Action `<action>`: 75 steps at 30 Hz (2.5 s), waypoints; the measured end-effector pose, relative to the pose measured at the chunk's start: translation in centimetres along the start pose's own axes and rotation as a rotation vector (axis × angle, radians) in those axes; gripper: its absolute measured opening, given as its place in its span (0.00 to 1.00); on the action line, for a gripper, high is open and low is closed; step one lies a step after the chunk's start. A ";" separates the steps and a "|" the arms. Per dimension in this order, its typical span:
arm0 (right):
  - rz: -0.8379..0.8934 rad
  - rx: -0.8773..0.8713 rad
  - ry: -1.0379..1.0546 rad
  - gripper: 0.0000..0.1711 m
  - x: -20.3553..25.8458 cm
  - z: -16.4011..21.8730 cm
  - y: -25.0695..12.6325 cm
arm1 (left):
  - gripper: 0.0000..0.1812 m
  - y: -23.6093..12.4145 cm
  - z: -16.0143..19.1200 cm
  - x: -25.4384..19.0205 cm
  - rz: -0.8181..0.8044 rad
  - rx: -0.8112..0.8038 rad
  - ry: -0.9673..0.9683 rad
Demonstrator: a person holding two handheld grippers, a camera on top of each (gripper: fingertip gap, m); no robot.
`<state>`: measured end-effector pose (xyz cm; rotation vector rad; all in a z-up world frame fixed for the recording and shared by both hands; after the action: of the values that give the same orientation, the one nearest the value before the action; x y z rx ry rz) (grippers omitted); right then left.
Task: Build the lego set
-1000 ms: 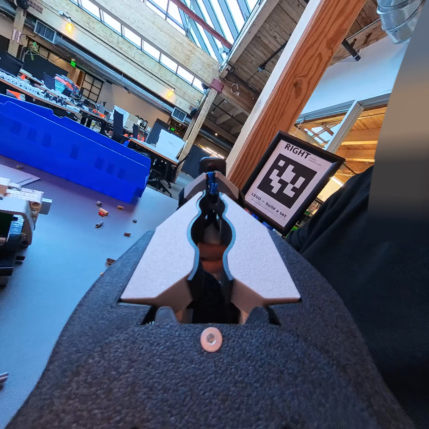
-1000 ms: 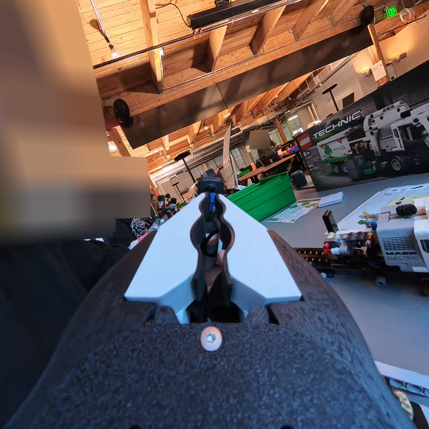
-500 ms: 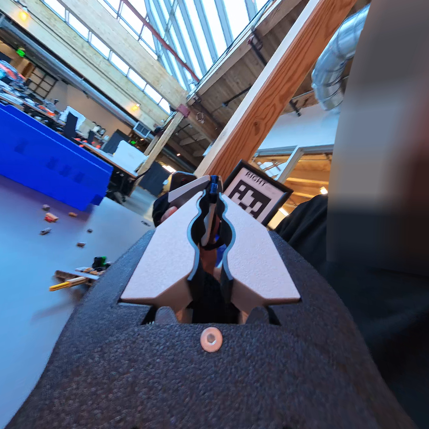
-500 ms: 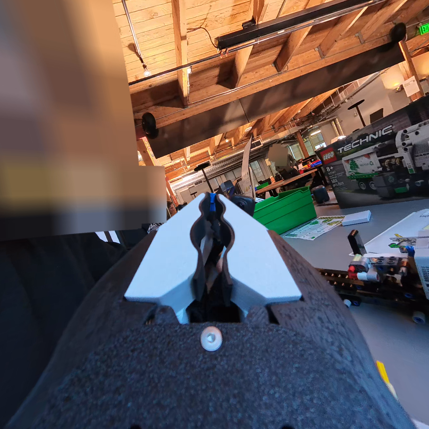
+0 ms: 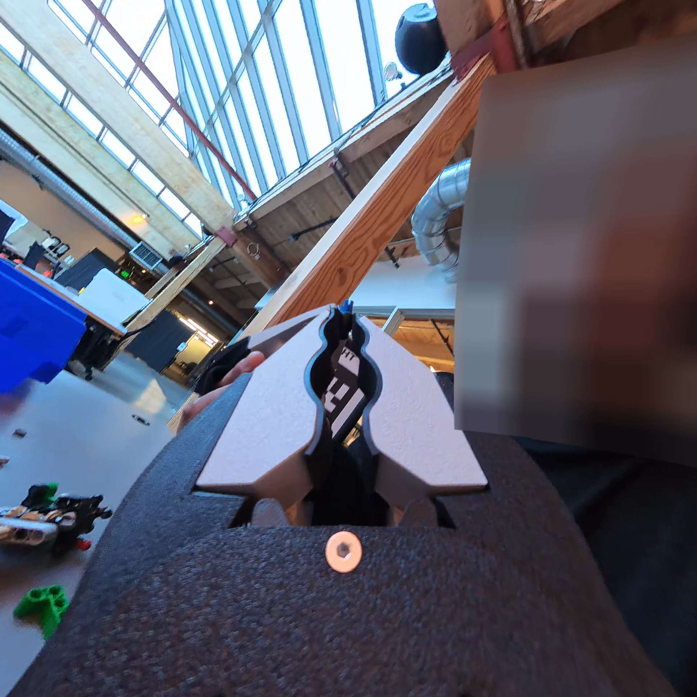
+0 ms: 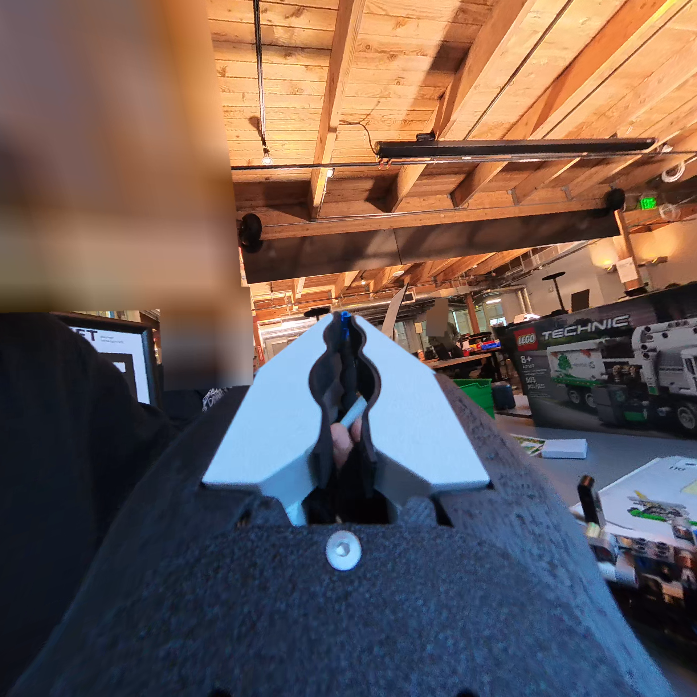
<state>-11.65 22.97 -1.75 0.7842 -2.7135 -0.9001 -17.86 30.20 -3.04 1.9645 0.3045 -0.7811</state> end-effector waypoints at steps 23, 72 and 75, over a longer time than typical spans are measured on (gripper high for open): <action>0.087 0.120 -0.098 0.02 -0.3 0.7 -0.9 | 0.01 -0.4 -0.4 0.8 -0.092 0.019 0.063; -0.024 0.297 -0.027 0.01 -1.4 -0.7 -2.1 | 0.02 -0.6 0.2 2.0 -0.353 0.201 0.280; -0.029 0.329 -0.047 0.01 -1.3 0.0 -2.0 | 0.02 -0.6 0.1 2.0 -0.349 0.192 0.264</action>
<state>-9.68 22.29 -2.94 0.8714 -2.9407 -0.4855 -16.67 30.19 -4.77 2.2319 0.7712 -0.7915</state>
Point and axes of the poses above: each gripper's, where its closed fingertips meet, y out along the fingers, z out of its underside, x = y × z across the jaws, the point moved 6 cm from there along -y, back along the fingers, and after that the axes turned 15 degrees about -y, right-handed, at the moved point
